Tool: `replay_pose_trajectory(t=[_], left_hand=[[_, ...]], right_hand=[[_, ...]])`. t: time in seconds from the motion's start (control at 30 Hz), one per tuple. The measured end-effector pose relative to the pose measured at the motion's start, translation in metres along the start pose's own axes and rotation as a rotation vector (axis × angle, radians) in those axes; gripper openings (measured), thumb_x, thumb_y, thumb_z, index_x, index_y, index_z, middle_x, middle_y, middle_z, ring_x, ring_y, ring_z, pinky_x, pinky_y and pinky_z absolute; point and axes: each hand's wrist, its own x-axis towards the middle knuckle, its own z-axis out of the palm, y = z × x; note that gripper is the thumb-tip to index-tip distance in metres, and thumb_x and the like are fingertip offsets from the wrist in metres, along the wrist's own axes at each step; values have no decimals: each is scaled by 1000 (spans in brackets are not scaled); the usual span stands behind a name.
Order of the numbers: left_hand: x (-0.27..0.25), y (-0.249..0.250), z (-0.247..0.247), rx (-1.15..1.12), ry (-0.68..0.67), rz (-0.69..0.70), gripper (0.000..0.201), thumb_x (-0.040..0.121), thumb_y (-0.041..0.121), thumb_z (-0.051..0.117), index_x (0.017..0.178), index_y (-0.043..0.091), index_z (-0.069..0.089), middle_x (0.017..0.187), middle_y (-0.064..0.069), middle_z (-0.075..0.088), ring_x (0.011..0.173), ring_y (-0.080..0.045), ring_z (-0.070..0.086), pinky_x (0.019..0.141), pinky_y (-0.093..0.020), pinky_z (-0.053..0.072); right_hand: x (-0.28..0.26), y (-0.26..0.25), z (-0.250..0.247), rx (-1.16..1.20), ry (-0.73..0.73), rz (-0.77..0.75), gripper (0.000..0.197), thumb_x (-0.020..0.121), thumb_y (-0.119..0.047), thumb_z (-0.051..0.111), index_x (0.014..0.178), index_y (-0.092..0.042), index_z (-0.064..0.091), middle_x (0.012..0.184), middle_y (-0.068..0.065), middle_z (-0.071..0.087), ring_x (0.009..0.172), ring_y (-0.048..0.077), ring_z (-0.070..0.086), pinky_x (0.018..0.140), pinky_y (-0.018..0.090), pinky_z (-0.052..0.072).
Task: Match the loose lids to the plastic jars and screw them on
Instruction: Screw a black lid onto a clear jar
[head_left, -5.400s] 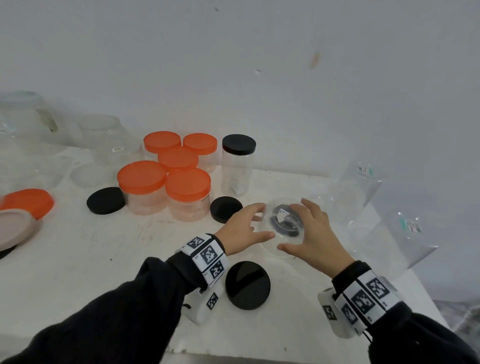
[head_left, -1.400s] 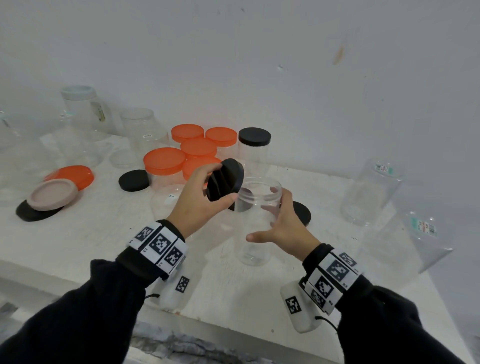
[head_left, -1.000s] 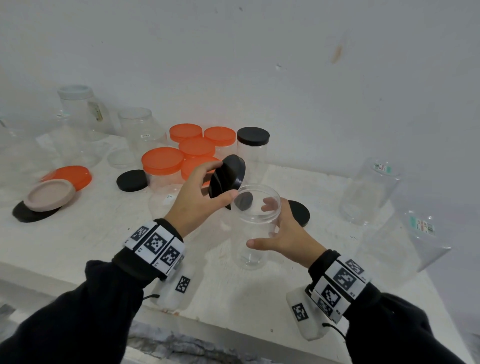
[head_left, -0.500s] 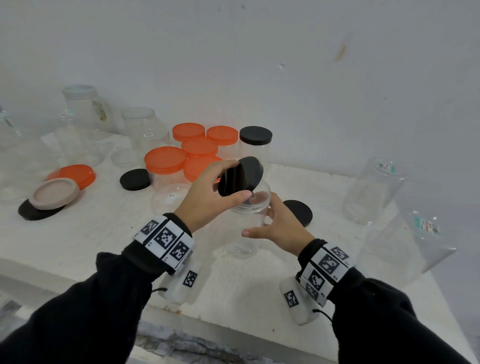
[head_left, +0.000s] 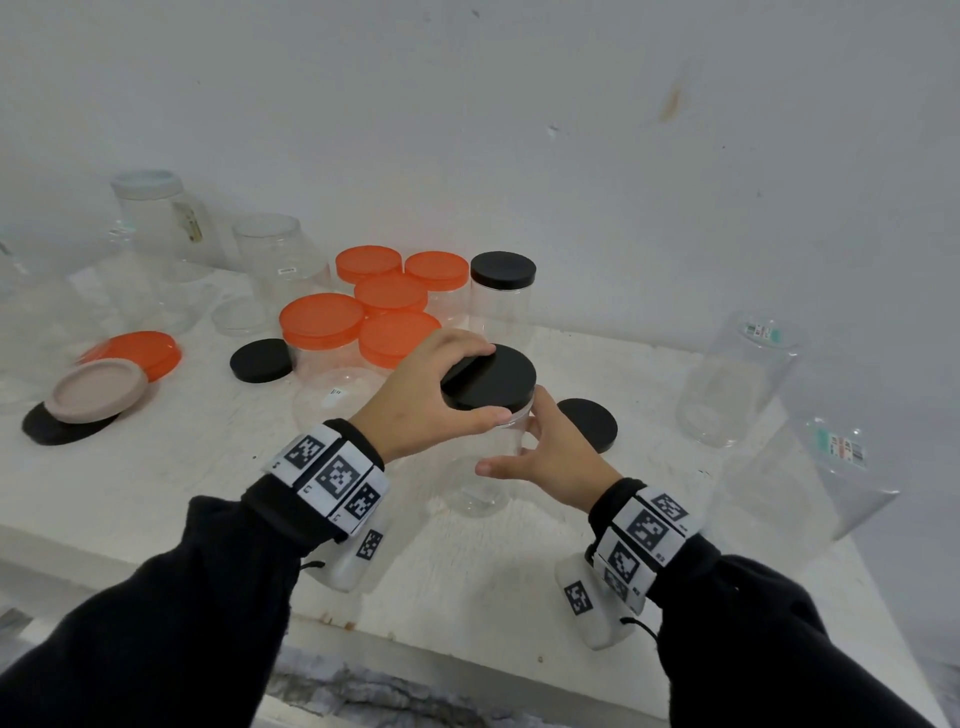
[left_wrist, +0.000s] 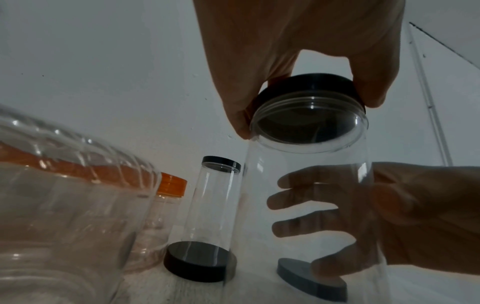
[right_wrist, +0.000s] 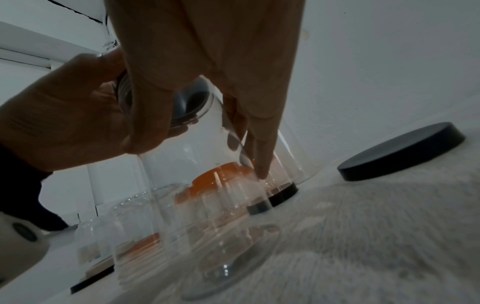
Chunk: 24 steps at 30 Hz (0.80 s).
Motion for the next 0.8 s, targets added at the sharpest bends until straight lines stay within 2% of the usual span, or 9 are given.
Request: replay_pose_trajectory(t=[0.13,0.23,0.3,0.37,0.43,0.5,0.6,0.67,0.8], left_hand=[[-2,2,1,-41,-25,-49,85,55,63,64,128,22,47,121,14,43,111,9,41,88,-4,33],[-8,-4,4,-196,-70,-154,112,51,54,78,143,24,22,141,10,32,127,0,35,102,-15,32],[-14,-9,6,-262,-87,-203,121,49,50,81,146,25,13,147,8,27,133,-3,30,108,-23,30],[-18,-12,8,-316,-82,-247,123,49,46,83,146,26,11,145,8,30,131,-4,32,110,-27,31],[-21,-15,13,-363,-63,-278,123,47,48,82,146,26,12,143,7,34,131,-5,35,110,-30,32],[-21,-16,20,-405,-36,-287,121,47,48,82,145,24,16,139,7,41,129,-6,39,110,-33,34],[-19,-14,28,-460,30,-283,107,49,45,82,138,22,29,131,7,49,122,-6,47,106,-35,38],[-17,-15,31,-457,57,-280,97,51,45,82,134,23,37,128,7,53,118,-5,50,102,-32,41],[-19,-14,30,-412,60,-281,85,51,48,80,126,34,43,122,15,56,111,6,51,87,-8,40]], right_hand=[[0,-2,-3,-34,-46,13,85,67,-17,83,132,-26,30,132,-11,44,125,7,41,97,30,41],[-1,-9,-15,-80,-112,42,103,64,-19,85,142,-23,17,139,-11,34,128,10,37,103,30,35],[-3,-22,-29,-69,-76,12,112,60,-23,85,145,-25,13,141,-11,31,128,10,38,105,30,34],[-5,-43,-41,-76,-41,-37,107,59,-28,82,145,-26,17,142,-10,33,127,9,40,103,29,36],[-4,-64,-48,-169,-63,-76,93,65,-29,80,141,-28,27,142,-10,36,126,8,43,102,29,39],[-1,-83,-49,-335,-137,-97,82,71,-31,78,139,-29,32,141,-10,39,124,7,44,103,30,39],[9,-106,-41,-670,-270,-138,81,76,-36,74,143,-24,30,145,-8,36,127,8,40,97,20,33],[18,-117,-35,-861,-336,-162,83,77,-40,72,144,-21,28,145,-6,37,129,12,38,100,22,33],[32,-127,-26,-1085,-423,-130,86,76,-41,73,145,-22,26,141,-3,42,125,16,42,102,32,38]])
